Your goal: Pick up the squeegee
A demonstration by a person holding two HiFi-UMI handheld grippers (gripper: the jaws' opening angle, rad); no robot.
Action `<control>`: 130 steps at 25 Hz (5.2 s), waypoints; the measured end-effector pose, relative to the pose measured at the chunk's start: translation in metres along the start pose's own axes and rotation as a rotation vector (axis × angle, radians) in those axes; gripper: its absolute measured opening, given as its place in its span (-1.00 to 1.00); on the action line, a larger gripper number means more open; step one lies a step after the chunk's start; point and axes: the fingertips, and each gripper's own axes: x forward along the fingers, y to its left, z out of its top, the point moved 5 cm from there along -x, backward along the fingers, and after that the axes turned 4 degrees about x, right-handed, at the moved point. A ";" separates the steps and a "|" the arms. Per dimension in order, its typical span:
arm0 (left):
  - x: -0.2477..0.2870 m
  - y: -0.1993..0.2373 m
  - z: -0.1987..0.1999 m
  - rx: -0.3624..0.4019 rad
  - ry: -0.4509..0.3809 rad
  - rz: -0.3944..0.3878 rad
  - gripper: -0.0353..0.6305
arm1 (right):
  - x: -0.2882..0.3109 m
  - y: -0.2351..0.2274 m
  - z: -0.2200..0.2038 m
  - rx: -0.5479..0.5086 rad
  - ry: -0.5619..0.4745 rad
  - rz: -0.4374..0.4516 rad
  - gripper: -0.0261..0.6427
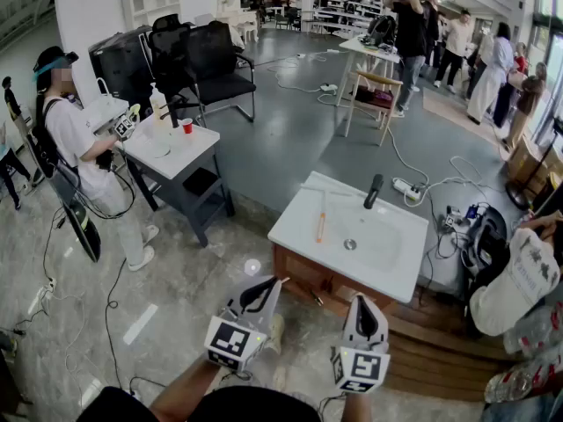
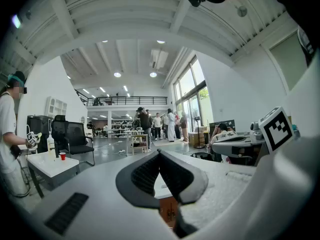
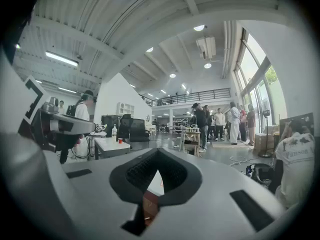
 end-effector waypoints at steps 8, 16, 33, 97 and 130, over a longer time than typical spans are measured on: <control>0.011 0.001 0.000 -0.004 0.010 -0.006 -0.89 | 0.008 -0.005 0.005 0.014 -0.003 -0.006 -0.93; 0.036 0.005 -0.005 0.028 -0.010 -0.018 -0.89 | 0.023 -0.020 -0.003 0.020 0.006 -0.023 -0.93; 0.156 0.070 -0.008 -0.005 0.038 -0.051 -0.89 | 0.152 -0.049 -0.001 0.035 0.050 -0.030 -0.93; 0.461 0.236 -0.202 -0.192 0.320 0.040 -0.89 | 0.544 -0.099 -0.191 0.095 0.455 0.139 -0.93; 0.450 0.247 -0.258 -0.291 0.397 0.127 -0.89 | 0.580 -0.081 -0.270 0.152 0.647 0.146 -0.67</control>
